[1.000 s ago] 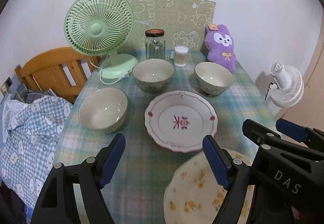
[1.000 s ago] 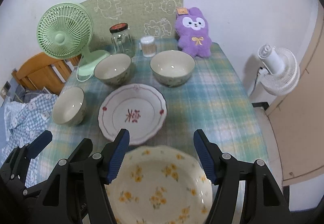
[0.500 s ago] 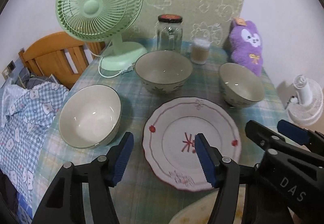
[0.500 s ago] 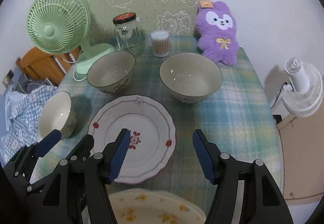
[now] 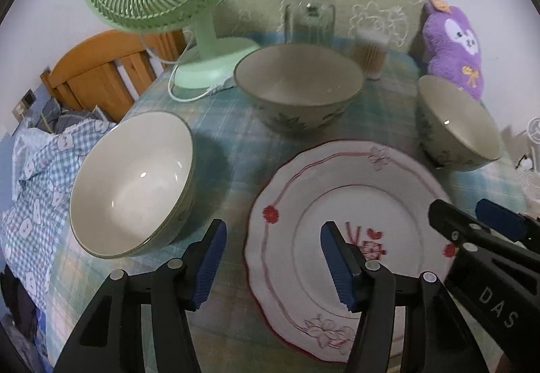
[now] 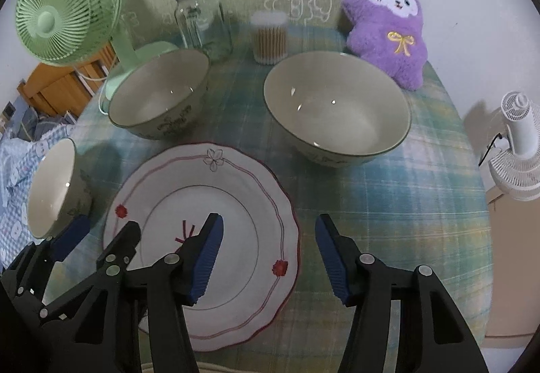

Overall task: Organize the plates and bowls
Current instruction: 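Move both grippers to the red-rimmed white plate and close on its rim, then lift the red-rimmed plate with both grippers and tilt it up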

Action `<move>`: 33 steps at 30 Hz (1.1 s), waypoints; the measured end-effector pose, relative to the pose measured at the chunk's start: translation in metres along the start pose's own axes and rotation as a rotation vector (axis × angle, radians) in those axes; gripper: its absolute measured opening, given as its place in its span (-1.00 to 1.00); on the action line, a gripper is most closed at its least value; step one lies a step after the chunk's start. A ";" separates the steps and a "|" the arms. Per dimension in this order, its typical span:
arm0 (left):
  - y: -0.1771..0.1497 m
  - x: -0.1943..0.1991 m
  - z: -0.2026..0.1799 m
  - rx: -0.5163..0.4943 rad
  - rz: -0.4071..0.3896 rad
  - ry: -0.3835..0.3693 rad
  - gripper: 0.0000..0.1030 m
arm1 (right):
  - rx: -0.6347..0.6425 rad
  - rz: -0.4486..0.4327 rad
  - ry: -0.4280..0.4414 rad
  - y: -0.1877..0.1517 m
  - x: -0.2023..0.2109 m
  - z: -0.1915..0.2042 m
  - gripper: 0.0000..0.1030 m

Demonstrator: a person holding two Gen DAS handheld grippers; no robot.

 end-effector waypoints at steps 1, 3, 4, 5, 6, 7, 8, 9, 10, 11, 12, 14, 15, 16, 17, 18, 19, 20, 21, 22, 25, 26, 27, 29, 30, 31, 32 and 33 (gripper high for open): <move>0.000 -0.003 0.002 -0.001 0.009 0.009 0.16 | 0.002 0.004 0.000 0.000 -0.002 0.000 0.17; -0.002 -0.008 0.006 0.013 0.023 0.021 0.16 | 0.005 0.017 0.003 0.000 -0.008 0.000 0.17; -0.002 -0.011 0.007 0.019 0.030 0.021 0.16 | 0.007 0.023 0.003 -0.001 -0.010 0.000 0.17; -0.003 -0.013 0.007 0.024 0.039 0.019 0.16 | 0.011 0.027 0.001 -0.001 -0.013 0.001 0.16; -0.004 -0.016 0.007 0.025 0.050 0.018 0.16 | 0.015 0.032 0.001 -0.001 -0.016 0.001 0.13; -0.004 -0.018 0.007 0.024 0.056 0.018 0.16 | 0.018 0.038 0.000 -0.001 -0.018 0.002 0.11; -0.005 -0.020 0.006 0.022 0.060 0.019 0.16 | 0.021 0.043 -0.003 -0.002 -0.020 0.002 0.07; -0.006 -0.023 0.005 0.020 0.069 0.017 0.16 | 0.026 0.051 -0.005 -0.002 -0.022 0.002 0.06; -0.006 -0.026 0.004 0.021 0.077 0.014 0.16 | 0.027 0.055 -0.005 -0.002 -0.024 0.002 0.06; -0.006 -0.028 0.004 0.022 0.084 0.012 0.17 | 0.030 0.061 -0.005 -0.002 -0.027 0.002 0.06; -0.004 -0.028 0.003 0.028 0.078 0.007 0.16 | 0.034 0.065 -0.005 -0.002 -0.029 0.002 0.05; -0.003 -0.029 0.002 0.031 0.080 0.006 0.16 | 0.039 0.075 -0.003 -0.003 -0.032 0.003 0.00; -0.002 -0.030 0.002 0.031 0.079 0.004 0.16 | 0.041 0.081 -0.001 -0.004 -0.035 0.003 -0.02; -0.002 -0.030 0.002 0.030 0.078 0.006 0.17 | 0.043 0.087 0.000 -0.003 -0.038 0.004 -0.03; -0.002 -0.029 0.001 0.029 0.077 0.009 0.17 | 0.044 0.090 0.001 -0.003 -0.040 0.003 -0.04; -0.001 -0.030 0.001 0.023 0.077 0.016 0.17 | 0.044 0.094 0.002 -0.002 -0.041 0.003 -0.05; 0.000 -0.030 0.000 0.014 0.076 0.026 0.18 | 0.043 0.096 0.004 -0.001 -0.043 0.002 -0.05; 0.001 -0.030 -0.001 0.008 0.077 0.031 0.18 | 0.043 0.089 0.008 0.000 -0.043 0.003 -0.05; 0.002 -0.030 -0.001 0.008 0.079 0.032 0.18 | 0.047 0.088 0.008 0.002 -0.045 0.004 -0.05; 0.003 -0.031 -0.001 0.011 0.081 0.027 0.18 | 0.050 0.086 0.008 0.003 -0.045 0.005 -0.05; 0.008 -0.034 -0.002 0.025 0.085 0.006 0.16 | 0.057 0.077 0.020 0.006 -0.047 0.006 -0.06; 0.009 -0.035 -0.004 0.020 0.085 -0.002 0.13 | 0.056 0.078 0.027 0.007 -0.048 0.005 -0.06; 0.010 -0.035 -0.006 0.013 0.086 -0.004 0.06 | 0.051 0.081 0.034 0.007 -0.048 0.005 -0.06; 0.011 -0.035 -0.006 0.016 0.089 0.006 0.06 | 0.047 0.085 0.038 0.008 -0.049 0.003 -0.06; 0.011 -0.035 -0.006 0.023 0.091 0.002 0.04 | 0.044 0.086 0.038 0.008 -0.050 0.004 -0.06; 0.011 -0.035 -0.005 0.028 0.093 0.007 -0.01 | 0.041 0.087 0.039 0.008 -0.049 0.004 -0.06; 0.011 -0.035 -0.004 0.030 0.093 0.014 -0.04 | 0.041 0.087 0.039 0.008 -0.049 0.005 -0.06; 0.011 -0.035 -0.003 0.030 0.095 0.016 -0.07 | 0.038 0.088 0.040 0.008 -0.049 0.004 -0.07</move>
Point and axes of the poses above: each gripper's, at about its wrist camera, not at the fingertips, and x roughly against the way its jaws point, z to its left, y to its top, the point moved 10 cm from there along -x, roughly the way its jaws point, and after that the axes turned 9 degrees about z, right-handed, at the moved point
